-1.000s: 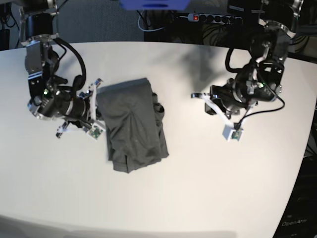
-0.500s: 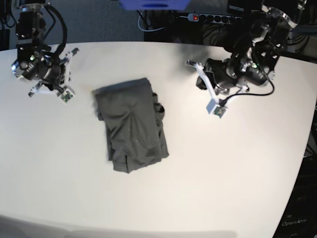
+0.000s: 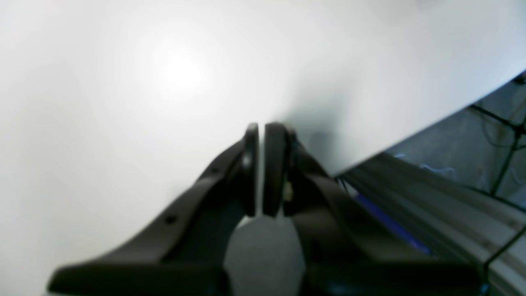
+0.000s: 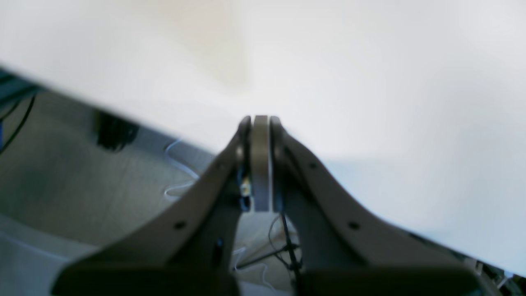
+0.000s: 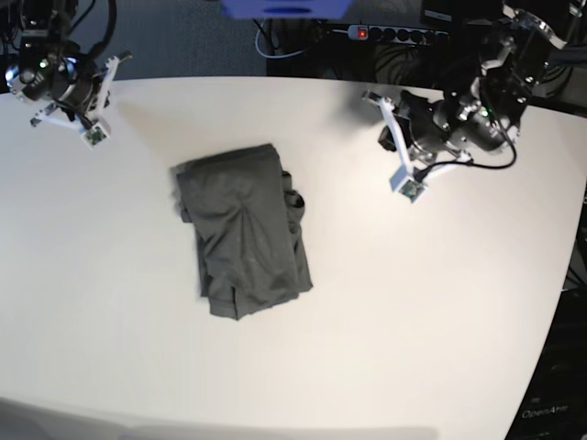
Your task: Fold the T-shirt properly
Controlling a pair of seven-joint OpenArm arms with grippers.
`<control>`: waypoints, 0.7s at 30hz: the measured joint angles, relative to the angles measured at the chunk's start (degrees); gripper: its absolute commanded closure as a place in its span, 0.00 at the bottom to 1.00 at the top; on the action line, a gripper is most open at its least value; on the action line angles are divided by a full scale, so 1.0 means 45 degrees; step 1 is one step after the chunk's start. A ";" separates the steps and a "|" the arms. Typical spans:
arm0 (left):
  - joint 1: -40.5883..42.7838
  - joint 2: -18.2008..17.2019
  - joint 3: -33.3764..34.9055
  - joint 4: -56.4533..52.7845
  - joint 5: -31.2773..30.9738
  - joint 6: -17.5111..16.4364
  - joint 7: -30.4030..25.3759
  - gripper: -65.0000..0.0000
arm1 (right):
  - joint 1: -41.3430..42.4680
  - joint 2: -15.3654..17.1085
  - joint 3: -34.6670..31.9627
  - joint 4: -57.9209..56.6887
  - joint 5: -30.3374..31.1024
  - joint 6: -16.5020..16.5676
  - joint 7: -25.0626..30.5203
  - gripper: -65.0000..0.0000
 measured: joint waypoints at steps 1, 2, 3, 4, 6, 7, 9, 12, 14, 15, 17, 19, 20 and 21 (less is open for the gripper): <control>0.0155 -0.0034 0.0000 0.0000 0.0000 -0.0010 0.0170 0.96 | -0.0277 -0.0005 0.0112 0.0000 -0.0053 0.0000 0.0374 1.00; 0.0257 -0.0087 0.0015 0.0000 -0.0015 -0.0015 0.0243 0.96 | -0.0636 -0.0034 0.0243 0.0000 -0.0039 -0.0005 0.0733 1.00; 0.0306 -0.0117 0.0019 0.0000 -0.0034 -0.0005 0.0228 0.96 | -0.0962 -0.0039 0.0364 0.0000 -0.0034 0.0000 0.0845 1.00; 0.0379 -0.0121 0.0000 0.0000 -0.0019 -0.0005 0.0102 0.96 | -0.1214 -0.0058 0.0525 0.0000 -0.0039 0.0024 0.0986 1.00; 0.0636 -0.0117 -0.0015 0.0000 0.0010 -0.0005 -0.0010 0.96 | -0.1627 -0.0078 0.0986 0.0000 -0.0044 0.0044 0.1302 1.00; 0.0855 -0.0117 -0.0015 0.0029 0.0015 -0.0005 0.0010 0.96 | -0.1855 -0.0063 0.1263 0.0000 -0.0034 0.0044 0.1579 1.00; 0.1350 -0.0112 -0.0015 0.0141 0.0005 0.0000 0.0044 0.96 | -0.2550 -0.0068 0.1729 0.0010 -0.0034 -0.0102 0.2608 1.00; 0.1972 -0.0049 -0.0010 0.0214 -0.0005 0.0005 0.0112 0.96 | -0.3735 -0.0447 0.2171 -0.0019 -0.0121 0.0000 0.3240 1.00; 0.2186 -0.0039 -0.0010 0.0228 0.0005 0.0015 0.0058 0.96 | -0.4056 -0.0466 0.2322 -0.0063 -0.0102 0.0044 0.3691 1.00; 0.2385 -0.0039 -0.0015 0.0228 0.0015 0.0029 0.0044 0.96 | -0.4206 -0.0515 0.2385 -0.0083 -0.0029 0.0049 0.3944 1.00; 0.2759 -0.0034 -0.0010 0.0228 0.0015 0.0049 0.0058 0.96 | -0.4522 -0.0831 0.2540 -0.0170 -0.0058 -0.0102 0.4522 1.00; 0.2992 0.0034 -0.0010 0.0223 0.0005 0.0049 0.0078 0.96 | -0.4736 -0.1059 0.2594 -0.0418 -0.0092 0.0000 0.4716 1.00; 0.3099 0.0039 -0.0015 0.0228 0.0010 0.0049 -0.0034 0.96 | -0.4804 -0.1146 0.2594 -0.0602 -0.0078 -0.0005 0.4833 1.00; 0.3240 0.0039 -0.0015 0.0228 0.0005 0.0049 -0.0092 0.96 | -0.4838 -0.1229 0.2594 -0.0806 -0.0049 0.0000 0.4847 1.00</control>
